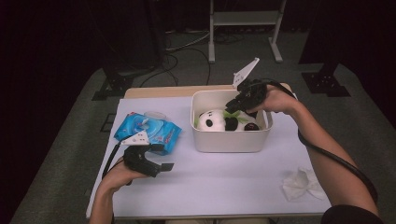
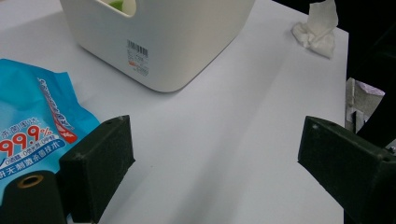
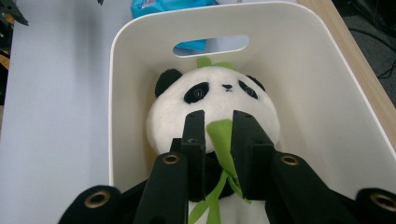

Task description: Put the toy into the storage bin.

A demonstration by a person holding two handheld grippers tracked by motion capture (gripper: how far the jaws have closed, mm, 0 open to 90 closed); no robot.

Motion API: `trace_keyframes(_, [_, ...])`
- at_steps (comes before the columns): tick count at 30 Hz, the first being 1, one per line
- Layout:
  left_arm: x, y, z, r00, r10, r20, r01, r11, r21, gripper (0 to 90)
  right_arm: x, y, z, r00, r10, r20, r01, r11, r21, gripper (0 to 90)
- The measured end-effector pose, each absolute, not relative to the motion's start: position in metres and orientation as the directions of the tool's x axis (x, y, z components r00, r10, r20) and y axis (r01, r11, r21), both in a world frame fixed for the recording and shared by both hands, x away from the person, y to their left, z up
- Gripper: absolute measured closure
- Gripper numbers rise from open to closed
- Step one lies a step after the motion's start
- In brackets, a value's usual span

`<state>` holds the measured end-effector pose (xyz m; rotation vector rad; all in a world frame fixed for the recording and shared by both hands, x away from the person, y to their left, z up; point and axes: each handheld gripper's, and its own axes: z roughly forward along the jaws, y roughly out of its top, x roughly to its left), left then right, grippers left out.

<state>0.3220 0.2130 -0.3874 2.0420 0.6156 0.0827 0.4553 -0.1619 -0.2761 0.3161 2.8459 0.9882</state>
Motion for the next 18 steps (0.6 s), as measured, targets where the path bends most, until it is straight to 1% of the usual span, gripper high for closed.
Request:
trace_keyframes(7, [0.323, 0.212, -0.387, 0.874, 0.451, -0.181, 0.384, -0.411, 0.827, 9.7, 0.451, -0.174, -0.283, -0.968, 0.25, -0.028, 0.179, 0.763, 0.622, 73.2])
trace_keyframes(18, [0.324, 0.216, -0.388, 0.869, 0.458, -0.185, 0.39, -0.407, 0.826, 9.7, 0.443, -0.194, -0.287, -0.959, 0.284, -0.015, 0.207, 0.735, 0.646, 66.6])
